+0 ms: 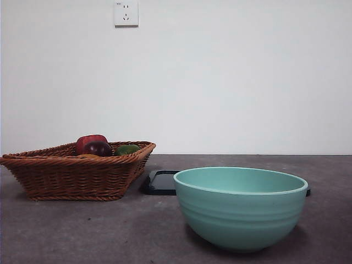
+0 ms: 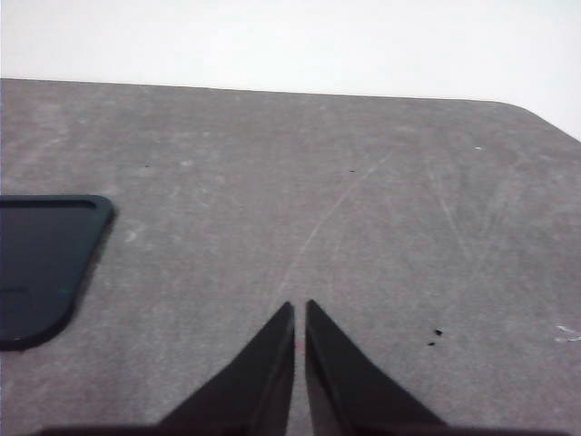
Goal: Pick up the wifruite, put it on the bowl, pick up the plate, put it on desk
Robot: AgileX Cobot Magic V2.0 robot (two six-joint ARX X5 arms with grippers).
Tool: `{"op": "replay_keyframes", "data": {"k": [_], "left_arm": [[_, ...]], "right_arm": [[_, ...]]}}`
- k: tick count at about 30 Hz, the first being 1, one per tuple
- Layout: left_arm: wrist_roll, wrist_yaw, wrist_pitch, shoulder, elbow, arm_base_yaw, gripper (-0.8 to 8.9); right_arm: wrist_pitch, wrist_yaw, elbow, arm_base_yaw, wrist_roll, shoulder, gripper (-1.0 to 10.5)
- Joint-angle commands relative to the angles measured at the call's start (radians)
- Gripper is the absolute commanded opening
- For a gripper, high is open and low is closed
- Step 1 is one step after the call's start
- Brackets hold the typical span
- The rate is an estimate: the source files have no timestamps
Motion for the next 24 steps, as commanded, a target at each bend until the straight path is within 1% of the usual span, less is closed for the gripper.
{"op": "replay_keyframes", "data": {"k": [1, 24], "left_arm": [[0.001, -0.001, -0.005, -0.002, -0.021, 0.001, 0.16], [0.001, -0.001, -0.005, -0.002, -0.021, 0.001, 0.16]], "right_arm": [[-0.002, 0.0, -0.006, 0.0, 0.011, -0.003, 0.1], [0.01, 0.0, -0.006, 0.0, 0.011, -0.003, 0.1]]}}
